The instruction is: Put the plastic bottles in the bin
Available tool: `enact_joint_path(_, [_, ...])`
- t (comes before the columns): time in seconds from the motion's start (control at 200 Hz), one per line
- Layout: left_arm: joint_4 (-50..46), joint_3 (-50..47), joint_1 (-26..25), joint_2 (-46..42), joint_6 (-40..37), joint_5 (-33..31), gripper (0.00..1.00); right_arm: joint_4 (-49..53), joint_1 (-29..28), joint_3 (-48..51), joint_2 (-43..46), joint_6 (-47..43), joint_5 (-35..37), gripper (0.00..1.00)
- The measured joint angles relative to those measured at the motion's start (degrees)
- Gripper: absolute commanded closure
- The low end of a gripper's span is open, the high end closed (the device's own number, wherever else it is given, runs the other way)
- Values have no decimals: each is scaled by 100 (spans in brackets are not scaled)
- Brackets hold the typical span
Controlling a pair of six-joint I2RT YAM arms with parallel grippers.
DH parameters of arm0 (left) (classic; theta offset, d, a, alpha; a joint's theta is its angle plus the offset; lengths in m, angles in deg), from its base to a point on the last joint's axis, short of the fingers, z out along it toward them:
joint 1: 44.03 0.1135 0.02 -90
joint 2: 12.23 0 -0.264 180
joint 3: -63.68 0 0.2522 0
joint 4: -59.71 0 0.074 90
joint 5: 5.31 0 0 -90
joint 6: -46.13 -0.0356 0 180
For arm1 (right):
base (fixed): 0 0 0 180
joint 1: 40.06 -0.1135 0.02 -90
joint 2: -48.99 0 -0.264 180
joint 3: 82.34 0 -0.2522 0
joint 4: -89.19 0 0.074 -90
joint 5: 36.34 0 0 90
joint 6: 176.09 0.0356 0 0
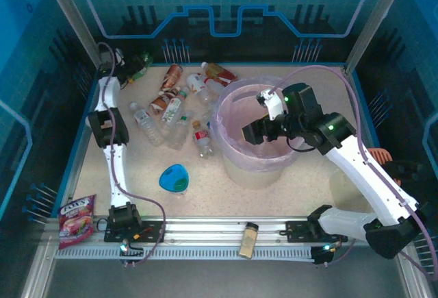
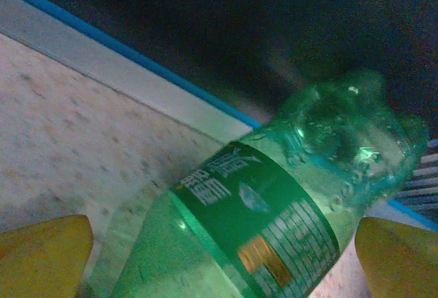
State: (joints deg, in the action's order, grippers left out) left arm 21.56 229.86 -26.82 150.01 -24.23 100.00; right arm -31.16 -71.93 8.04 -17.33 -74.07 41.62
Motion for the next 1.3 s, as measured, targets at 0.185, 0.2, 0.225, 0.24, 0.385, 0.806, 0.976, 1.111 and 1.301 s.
enact_joint_path(0.185, [-424,-26,-363,-31,-507,-295,1,-2,0,11,98,0,7,19])
enact_joint_path(0.2, [-452,-28,-387,-31,-533,-323,1,0,0,13,105,0,7,19])
enact_joint_path(0.225, [-505,-31,-424,-31,-605,-393,1,0,0,17,111,0,7,19])
enact_joint_path(0.24, [-522,-31,-448,-31,-656,-463,1,-2,0,17,116,0,9,19])
enact_joint_path(0.385, [-638,-31,-516,-39,-929,-660,1,0,0,44,129,4,9,19])
enact_joint_path(0.806, [-841,-24,-529,-39,-1086,-909,51,-4,0,59,138,109,26,20])
enact_joint_path(0.976, [-758,-319,-529,-210,-1056,-909,59,-11,0,76,219,149,68,20])
enact_joint_path(1.111, [-463,-1517,-529,-929,-890,-905,67,-37,0,72,269,168,101,20])
enact_joint_path(1.301, [170,-3346,-529,-2304,-466,-885,68,-205,0,-120,238,232,138,21])
